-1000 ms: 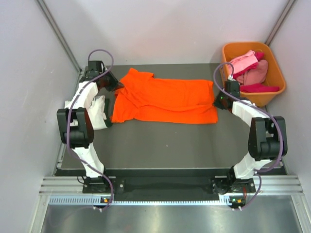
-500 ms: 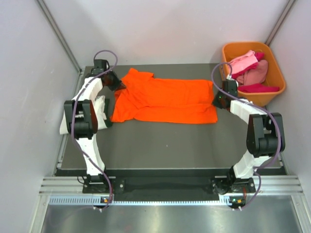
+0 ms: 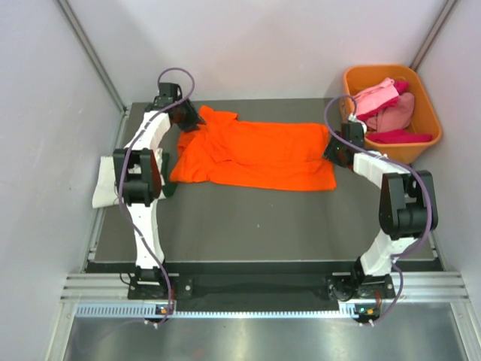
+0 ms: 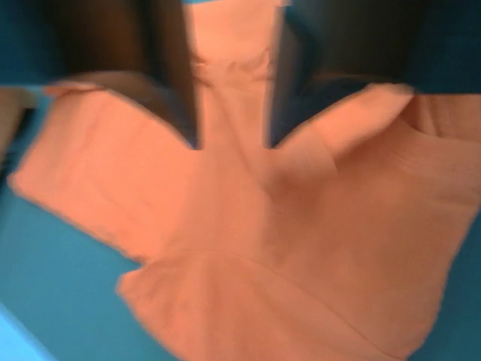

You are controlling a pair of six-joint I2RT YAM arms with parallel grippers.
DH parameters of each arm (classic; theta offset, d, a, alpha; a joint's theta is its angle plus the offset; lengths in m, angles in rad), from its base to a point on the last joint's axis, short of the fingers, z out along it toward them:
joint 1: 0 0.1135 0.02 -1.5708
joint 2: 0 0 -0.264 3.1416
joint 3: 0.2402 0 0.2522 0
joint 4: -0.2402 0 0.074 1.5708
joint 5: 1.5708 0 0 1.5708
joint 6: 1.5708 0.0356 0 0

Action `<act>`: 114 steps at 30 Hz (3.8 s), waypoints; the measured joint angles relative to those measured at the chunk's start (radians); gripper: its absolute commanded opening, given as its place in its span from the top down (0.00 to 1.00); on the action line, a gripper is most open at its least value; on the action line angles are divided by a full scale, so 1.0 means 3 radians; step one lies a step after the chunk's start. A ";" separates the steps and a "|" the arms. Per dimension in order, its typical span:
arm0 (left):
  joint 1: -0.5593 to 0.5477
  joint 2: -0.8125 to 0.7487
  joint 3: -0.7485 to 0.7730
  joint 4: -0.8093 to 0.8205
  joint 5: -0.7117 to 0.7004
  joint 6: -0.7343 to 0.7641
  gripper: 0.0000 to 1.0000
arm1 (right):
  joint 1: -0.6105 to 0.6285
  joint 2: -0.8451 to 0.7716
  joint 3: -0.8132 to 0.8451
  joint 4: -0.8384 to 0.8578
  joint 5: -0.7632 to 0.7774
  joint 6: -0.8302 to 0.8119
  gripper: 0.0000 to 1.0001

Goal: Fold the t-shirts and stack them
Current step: Fold the tshirt

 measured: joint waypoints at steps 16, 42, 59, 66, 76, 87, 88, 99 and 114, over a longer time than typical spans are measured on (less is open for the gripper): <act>0.0038 -0.1878 -0.2015 0.0443 -0.0596 -0.0027 0.02 | 0.0229 -0.1537 -0.1232 0.0598 0.0613 0.0291 0.00; 0.0284 -0.3222 -0.3764 0.1061 -0.0834 -0.0530 0.08 | 0.0280 -0.1258 -0.2042 0.0968 0.0660 0.1938 0.42; 0.0285 -0.3329 -0.3853 0.1059 -0.0908 -0.0435 0.07 | 0.0309 -0.0886 -0.1809 0.0993 0.0880 0.2026 1.00; 0.0284 -0.3337 -0.4021 0.0985 -0.0764 -0.0357 0.09 | 0.0223 -0.1456 -0.1918 0.0717 0.0992 0.1714 1.00; 0.0117 -0.3391 -0.4779 0.1364 -0.0504 -0.0670 0.16 | -0.0163 -0.1723 -0.2214 0.0629 0.0902 0.1414 1.00; -0.0083 -0.3104 -0.4807 0.2173 -0.0635 -0.0985 0.27 | -0.0163 -0.1873 -0.2263 0.0675 0.0862 0.1321 1.00; -0.0081 -0.3052 -0.4813 0.2256 -0.0647 -0.1007 0.30 | -0.0163 -0.1879 -0.2276 0.0682 0.0857 0.1319 1.00; -0.0125 -0.2374 -0.4803 0.2948 -0.0846 -0.1198 0.48 | -0.0164 -0.1883 -0.2280 0.0684 0.0835 0.1316 1.00; -0.0148 -0.2255 -0.4688 0.2781 -0.1244 -0.1101 1.00 | -0.0202 -0.2162 -0.2295 0.0628 0.0769 0.1292 0.50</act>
